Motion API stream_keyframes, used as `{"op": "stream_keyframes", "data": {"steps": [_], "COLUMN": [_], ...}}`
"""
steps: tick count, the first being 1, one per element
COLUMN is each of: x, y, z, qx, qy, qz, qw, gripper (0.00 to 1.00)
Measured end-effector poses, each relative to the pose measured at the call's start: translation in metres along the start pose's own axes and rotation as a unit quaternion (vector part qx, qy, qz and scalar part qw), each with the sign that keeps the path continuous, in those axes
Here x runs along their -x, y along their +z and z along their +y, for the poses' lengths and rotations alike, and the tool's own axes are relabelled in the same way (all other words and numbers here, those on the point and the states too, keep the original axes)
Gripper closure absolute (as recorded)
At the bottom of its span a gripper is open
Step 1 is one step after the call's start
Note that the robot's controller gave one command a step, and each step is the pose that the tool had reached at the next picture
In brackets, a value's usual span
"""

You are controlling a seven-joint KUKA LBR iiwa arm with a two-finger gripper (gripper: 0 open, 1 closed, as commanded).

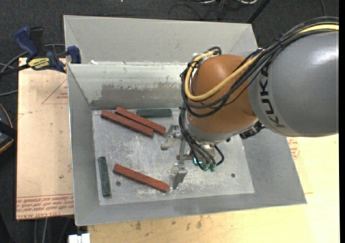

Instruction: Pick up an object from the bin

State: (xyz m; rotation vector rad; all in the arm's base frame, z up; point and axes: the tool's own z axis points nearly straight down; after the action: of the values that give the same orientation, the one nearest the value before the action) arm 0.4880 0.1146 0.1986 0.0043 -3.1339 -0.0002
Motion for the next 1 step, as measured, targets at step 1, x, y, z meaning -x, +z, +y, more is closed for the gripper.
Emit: {"op": "stream_keyframes", "data": {"steps": [1], "x": [0.0018], "y": [-0.0032], "z": [-0.0005], "qx": [0.000], "qy": [0.001], "qz": [-0.0035], "qw": [1.0000], "gripper": [0.00]}}
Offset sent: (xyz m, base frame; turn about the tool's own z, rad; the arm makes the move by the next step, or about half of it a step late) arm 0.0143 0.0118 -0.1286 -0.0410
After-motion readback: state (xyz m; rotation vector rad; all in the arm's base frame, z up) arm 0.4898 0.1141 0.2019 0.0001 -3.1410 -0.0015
